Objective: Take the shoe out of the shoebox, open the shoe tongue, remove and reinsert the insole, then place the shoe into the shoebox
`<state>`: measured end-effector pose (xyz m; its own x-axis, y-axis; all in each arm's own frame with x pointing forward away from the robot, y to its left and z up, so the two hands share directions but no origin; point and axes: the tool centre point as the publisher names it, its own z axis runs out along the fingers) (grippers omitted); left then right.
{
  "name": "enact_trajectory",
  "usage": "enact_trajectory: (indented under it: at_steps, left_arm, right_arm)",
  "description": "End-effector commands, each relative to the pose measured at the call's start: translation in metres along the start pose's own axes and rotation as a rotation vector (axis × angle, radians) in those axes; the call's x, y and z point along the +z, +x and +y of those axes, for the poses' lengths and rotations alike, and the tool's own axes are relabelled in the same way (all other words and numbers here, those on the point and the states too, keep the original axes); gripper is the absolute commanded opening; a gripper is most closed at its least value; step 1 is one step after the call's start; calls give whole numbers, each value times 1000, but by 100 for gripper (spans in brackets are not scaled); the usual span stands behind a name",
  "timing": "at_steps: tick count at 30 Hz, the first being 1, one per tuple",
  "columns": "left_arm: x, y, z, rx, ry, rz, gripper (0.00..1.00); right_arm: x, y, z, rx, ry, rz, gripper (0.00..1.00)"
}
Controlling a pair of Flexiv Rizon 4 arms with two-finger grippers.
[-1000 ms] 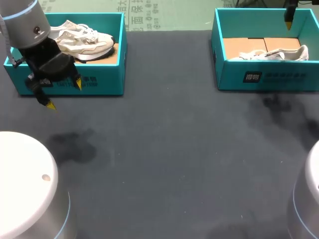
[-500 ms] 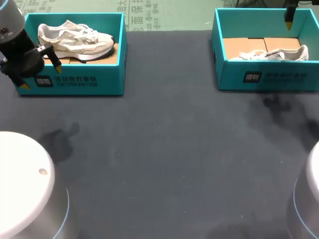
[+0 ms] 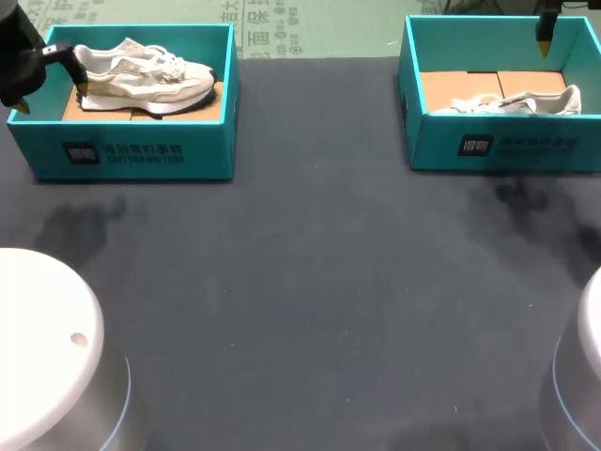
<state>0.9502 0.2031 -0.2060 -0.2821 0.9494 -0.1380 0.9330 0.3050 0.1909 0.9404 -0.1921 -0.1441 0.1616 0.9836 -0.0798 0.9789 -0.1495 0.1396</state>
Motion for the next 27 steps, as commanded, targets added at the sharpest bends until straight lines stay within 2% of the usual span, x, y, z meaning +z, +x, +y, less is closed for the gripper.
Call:
enact_trajectory:
  at_steps: [1,9,10,13,15,19,20,22,24,25,27]
  left_arm:
    - [2,-6,20,0,53,12,100]
    - [4,-7,18,45,51,-2,100]
    - [9,-7,23,64,73,21,100]
    - [20,-3,49,122,98,52,100]
    - [26,0,70,128,56,64,100]
    - [35,2,117,151,39,82,100]
    - [38,2,131,189,66,79,100]
    - [40,2,148,188,45,81,100]
    - [42,1,172,274,86,63,100]
    - [43,2,180,298,119,59,100]
    - [43,2,180,298,119,59,100]
  right_arm:
    - [0,0,0,0,0,0,100]
    - [0,0,0,0,0,0,100]
    - [0,0,0,0,0,0,100]
    - [0,0,0,0,0,0,100]
    - [0,0,0,0,0,0,100]
    - [0,0,0,0,0,0,100]
    - [0,0,0,0,0,0,100]
    - [0,0,0,0,0,0,100]
    - [0,0,0,0,0,0,100]
    - [0,0,0,0,0,0,100]
    - [0,0,0,0,0,0,100]
